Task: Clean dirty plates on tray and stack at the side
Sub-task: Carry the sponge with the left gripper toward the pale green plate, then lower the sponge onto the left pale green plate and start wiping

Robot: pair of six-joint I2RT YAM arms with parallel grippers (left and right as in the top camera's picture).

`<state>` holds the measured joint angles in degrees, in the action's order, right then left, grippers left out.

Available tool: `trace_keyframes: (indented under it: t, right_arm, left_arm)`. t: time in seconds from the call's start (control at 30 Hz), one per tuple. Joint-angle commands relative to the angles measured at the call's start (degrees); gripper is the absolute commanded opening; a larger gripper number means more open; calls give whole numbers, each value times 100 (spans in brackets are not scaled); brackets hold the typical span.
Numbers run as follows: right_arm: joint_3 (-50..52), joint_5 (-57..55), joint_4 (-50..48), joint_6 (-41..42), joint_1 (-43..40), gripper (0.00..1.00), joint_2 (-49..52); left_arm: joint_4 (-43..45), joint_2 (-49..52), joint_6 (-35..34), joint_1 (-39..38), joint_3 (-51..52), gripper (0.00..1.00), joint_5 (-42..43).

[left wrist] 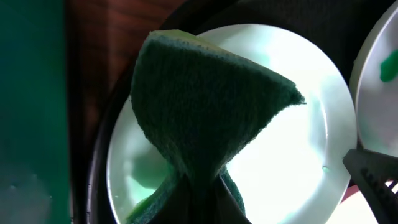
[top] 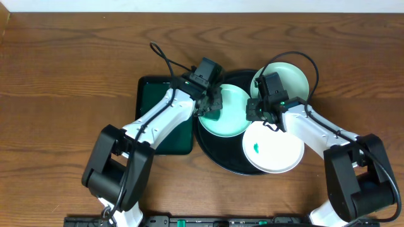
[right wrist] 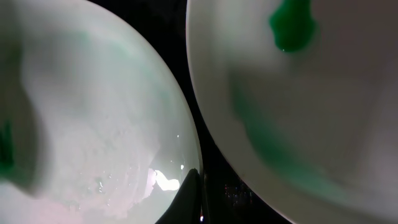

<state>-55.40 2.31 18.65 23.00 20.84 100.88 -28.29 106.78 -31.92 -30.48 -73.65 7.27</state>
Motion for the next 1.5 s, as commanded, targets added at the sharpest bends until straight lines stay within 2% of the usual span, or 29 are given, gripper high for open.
trace_keyframes:
  t: [0.0,0.4,0.9,1.23,1.47]
  right_arm:
    - [9,-138,0,-35,26,1,50]
    - [9,-138,-2,-35,26,1,50]
    - [9,-138,0,-35,26,1,50]
    - [9,-138,0,-35,26,1,50]
    - [9,-138,2,-35,26,1,50]
  left_arm:
    - [13,55,-164,-42,2,7,-245]
    - [-184,225,-273,-46,48,7,-501]
    - [-181,1119,-286,-286,48,7,-490]
    - [-153,1143,-267,-326,48,7,173]
    - [-155,1152,-243,-326,57,7,219]
